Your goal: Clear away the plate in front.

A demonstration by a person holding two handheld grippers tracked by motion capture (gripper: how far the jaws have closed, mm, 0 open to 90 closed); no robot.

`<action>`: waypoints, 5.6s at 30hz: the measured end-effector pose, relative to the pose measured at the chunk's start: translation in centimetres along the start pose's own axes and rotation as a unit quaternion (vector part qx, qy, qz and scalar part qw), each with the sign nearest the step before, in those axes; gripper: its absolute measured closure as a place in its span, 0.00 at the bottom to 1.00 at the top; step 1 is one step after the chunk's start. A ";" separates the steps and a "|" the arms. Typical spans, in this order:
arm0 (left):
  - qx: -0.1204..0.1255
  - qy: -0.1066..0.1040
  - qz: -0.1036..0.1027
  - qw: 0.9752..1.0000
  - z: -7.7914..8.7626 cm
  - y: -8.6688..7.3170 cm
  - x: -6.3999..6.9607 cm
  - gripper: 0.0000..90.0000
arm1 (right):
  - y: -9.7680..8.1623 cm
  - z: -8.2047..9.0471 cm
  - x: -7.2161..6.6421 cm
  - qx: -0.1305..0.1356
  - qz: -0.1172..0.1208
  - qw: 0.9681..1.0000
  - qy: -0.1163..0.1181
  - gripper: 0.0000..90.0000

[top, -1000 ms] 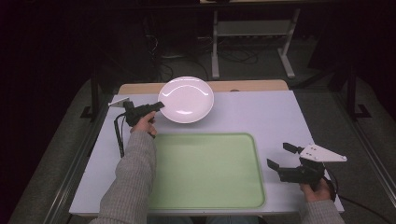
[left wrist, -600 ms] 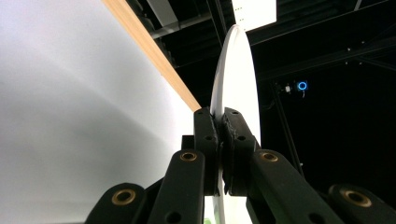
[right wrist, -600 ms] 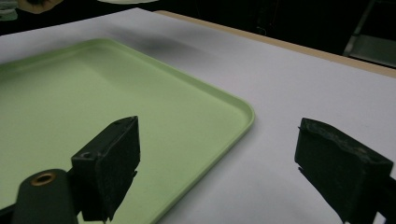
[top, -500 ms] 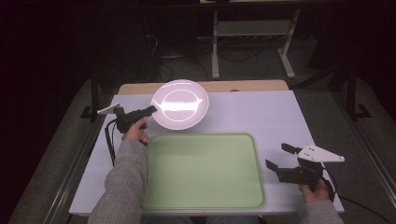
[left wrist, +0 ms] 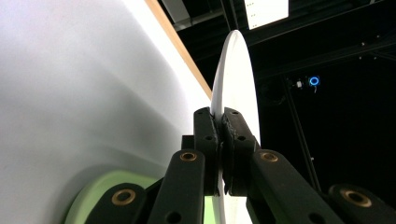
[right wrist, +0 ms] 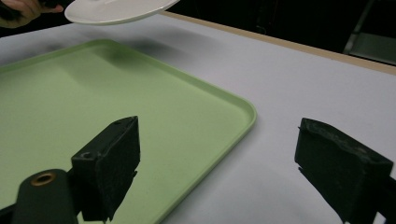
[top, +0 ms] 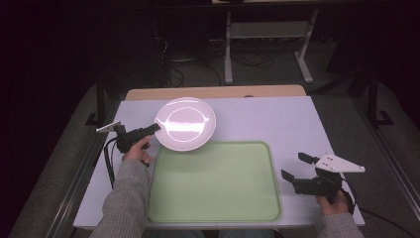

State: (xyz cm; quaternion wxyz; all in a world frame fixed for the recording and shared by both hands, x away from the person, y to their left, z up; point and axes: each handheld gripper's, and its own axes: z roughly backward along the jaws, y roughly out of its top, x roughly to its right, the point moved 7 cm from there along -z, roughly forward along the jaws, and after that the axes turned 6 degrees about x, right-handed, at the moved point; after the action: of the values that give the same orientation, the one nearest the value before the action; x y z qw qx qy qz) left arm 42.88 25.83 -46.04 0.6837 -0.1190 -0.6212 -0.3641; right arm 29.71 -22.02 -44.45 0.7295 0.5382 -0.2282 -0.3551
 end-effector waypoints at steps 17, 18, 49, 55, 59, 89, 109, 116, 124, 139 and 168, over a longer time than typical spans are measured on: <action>-0.023 0.008 -0.008 1.000 1.6 -2.5 -0.8 0.96 | 0.0 0.0 0.0 0.001 -0.003 1.000 -0.003 0.15; -0.027 0.009 -0.012 1.000 1.7 -2.7 -0.8 0.96 | 0.0 0.0 0.0 0.001 -0.003 1.000 -0.003 0.15; -0.107 0.011 -0.070 0.992 2.5 -7.6 0.2 0.96 | 0.0 0.0 -0.1 0.000 -0.003 1.000 -0.005 0.15; -0.124 0.018 -0.082 0.989 2.3 -8.5 0.1 0.96 | 0.0 0.1 -0.1 0.001 -0.003 1.000 -0.006 0.15; -0.134 0.025 -0.089 0.987 2.2 -9.2 0.0 0.96 | 0.1 0.0 -0.1 0.000 -0.002 1.000 -0.005 0.15; -0.168 0.069 -0.136 0.974 1.9 -12.2 -0.1 0.95 | 0.0 0.0 -0.3 -0.007 0.004 1.000 -0.004 0.15; -0.174 0.087 -0.146 0.970 2.0 -12.4 -0.7 0.93 | 0.0 0.0 -0.4 -0.008 0.006 1.000 -0.002 0.15; -0.174 0.096 -0.155 0.968 2.1 -12.4 -0.9 0.91 | 0.0 0.0 -0.4 -0.007 0.006 1.000 -0.001 0.15; -0.175 0.102 -0.157 0.967 2.4 -12.4 -1.1 0.90 | 0.0 0.1 -0.4 -0.007 0.003 1.000 -0.003 0.15; -0.172 0.106 -0.176 0.964 2.6 -12.4 -1.0 0.89 | -0.1 0.1 -0.3 -0.007 0.004 1.000 -0.004 0.15; -0.157 0.089 -0.232 0.956 4.1 -10.7 0.8 0.85 | -0.1 0.0 -0.3 -0.011 0.007 1.000 -0.006 0.15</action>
State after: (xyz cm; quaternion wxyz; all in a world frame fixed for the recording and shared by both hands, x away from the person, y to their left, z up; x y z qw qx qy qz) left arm 32.82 20.46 -47.59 0.6053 -0.0446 -0.5034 -0.6150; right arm 29.46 -21.83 -44.56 0.7361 0.5266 -0.2324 -0.3561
